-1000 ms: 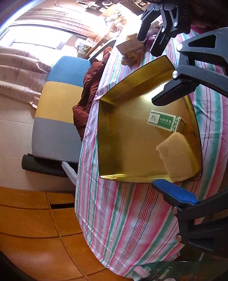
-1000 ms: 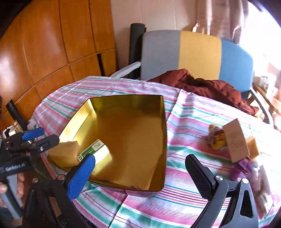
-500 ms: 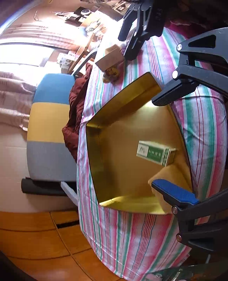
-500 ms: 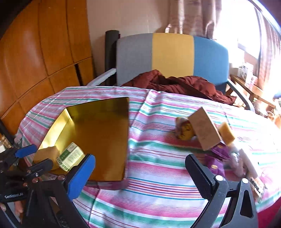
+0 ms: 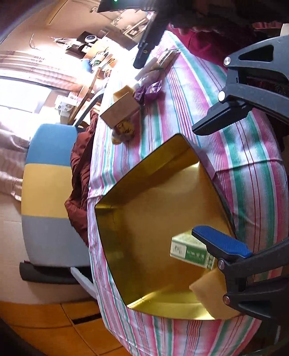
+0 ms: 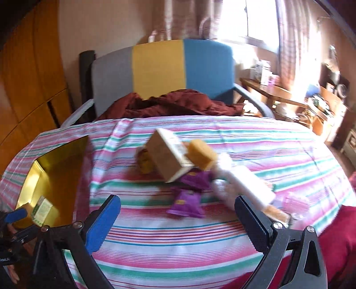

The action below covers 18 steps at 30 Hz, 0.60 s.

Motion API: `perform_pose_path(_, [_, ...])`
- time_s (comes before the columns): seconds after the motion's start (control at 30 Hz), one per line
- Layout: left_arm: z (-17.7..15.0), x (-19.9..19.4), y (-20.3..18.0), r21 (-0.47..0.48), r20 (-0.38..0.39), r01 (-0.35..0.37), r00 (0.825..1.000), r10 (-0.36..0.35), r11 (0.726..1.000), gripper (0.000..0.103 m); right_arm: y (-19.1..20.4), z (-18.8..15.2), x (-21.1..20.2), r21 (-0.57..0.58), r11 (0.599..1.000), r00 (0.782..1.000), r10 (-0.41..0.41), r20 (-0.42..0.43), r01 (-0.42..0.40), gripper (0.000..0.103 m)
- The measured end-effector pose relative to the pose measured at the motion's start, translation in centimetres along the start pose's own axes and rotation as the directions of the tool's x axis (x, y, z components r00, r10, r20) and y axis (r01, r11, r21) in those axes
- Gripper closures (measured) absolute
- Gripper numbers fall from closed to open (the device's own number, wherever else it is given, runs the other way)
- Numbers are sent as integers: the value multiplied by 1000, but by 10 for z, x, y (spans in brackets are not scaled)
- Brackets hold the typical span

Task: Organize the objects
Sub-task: 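Move the right tool to the pink hair roller while the left tool approaches the purple packet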

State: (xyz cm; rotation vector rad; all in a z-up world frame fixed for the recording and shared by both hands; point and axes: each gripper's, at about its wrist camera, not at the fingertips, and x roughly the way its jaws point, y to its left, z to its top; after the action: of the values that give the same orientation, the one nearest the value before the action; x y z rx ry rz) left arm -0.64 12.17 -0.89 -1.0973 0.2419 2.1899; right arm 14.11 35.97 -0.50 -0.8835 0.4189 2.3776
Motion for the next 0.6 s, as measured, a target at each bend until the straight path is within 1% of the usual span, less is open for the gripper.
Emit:
perform_pose_path(0.1, [3,7,-14,30,-22,43,999,-43,999,20,-37,4,-4,47,996,997,-73,-10,73,0])
perform_pose_path(0.17, [5,12,-25,56,-36,68,997,-66,996,20,-62,5,-7,78,988,991,-131,-19,132,0])
perform_pose_path(0.3, [10,25,-53,121,-66,127,991,-119,985,21,-117,7,-20,145,960,971,-237,-37,240,0])
perform_pose_path(0.4, [14,33,-73,169,-78,162,986,-150,972,21,-159,11,-33,206,931,953,-297,-58,302,0])
perform_pose_path(0.5, [17,42,-90,210,-94,195,979,-178,958,20,-195,16,-40,271,904,944,-320,-86,331,0])
perform_pose_path(0.6, [19,53,-107,242,-112,204,977,-181,949,20,-218,21,-30,284,897,939,-305,-159,339,0])
